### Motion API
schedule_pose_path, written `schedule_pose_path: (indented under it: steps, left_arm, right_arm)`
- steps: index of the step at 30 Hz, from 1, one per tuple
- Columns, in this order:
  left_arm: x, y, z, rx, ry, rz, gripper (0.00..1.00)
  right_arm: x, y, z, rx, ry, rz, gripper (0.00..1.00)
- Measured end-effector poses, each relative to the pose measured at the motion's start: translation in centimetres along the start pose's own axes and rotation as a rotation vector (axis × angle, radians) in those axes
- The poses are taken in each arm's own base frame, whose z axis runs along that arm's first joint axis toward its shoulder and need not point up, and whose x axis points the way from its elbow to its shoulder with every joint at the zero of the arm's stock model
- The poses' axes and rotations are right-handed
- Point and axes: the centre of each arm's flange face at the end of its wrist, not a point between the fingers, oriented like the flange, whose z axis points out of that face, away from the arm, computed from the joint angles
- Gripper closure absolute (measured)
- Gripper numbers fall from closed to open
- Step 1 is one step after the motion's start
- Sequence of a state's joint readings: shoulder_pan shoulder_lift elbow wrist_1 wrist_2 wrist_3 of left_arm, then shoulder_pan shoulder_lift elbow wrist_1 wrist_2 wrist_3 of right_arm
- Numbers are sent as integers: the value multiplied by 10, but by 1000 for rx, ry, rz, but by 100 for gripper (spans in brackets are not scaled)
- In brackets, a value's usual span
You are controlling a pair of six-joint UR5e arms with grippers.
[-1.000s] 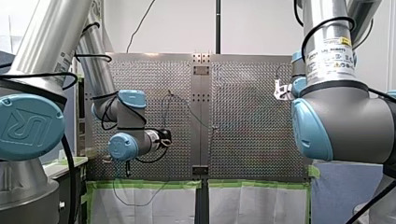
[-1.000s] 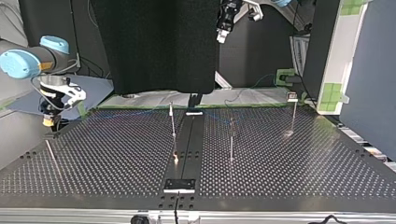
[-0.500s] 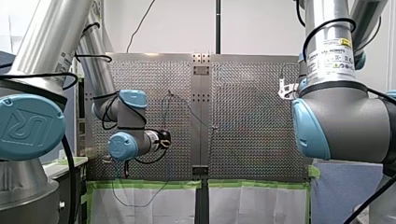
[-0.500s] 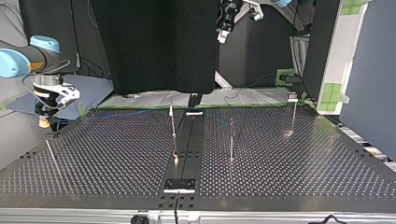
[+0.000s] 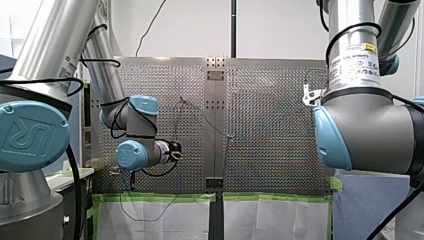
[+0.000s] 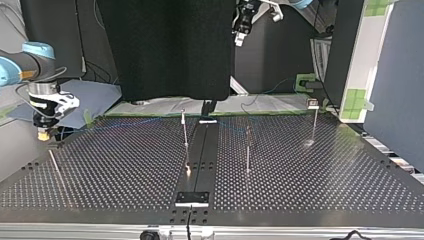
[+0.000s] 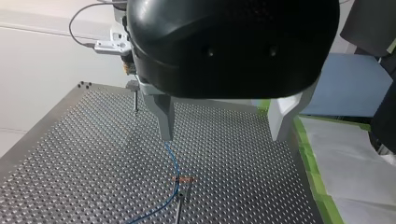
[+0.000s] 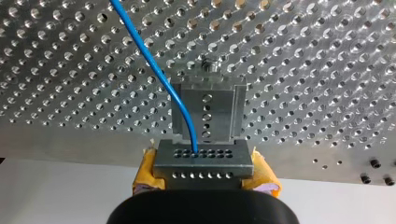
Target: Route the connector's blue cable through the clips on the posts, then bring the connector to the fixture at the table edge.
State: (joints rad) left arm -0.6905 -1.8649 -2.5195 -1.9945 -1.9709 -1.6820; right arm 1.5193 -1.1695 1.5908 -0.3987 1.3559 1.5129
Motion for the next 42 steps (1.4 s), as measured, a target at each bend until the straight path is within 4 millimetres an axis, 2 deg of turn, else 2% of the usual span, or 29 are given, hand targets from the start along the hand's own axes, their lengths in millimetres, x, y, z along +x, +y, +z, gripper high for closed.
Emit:
schedule_pose_path:
  steps: [11,28,42]
  left_arm:
    - [1,1,0,-8,7,10,0]
    - [0,0,1,-9,1,8,0]
    - [-1,1,2,-9,3,8,0]
  right_arm:
    - [0,1,3,69,22,0,100]
    - [-13,-2,12,187,33,9,100]
    - [-10,14,13,251,50,6,100]
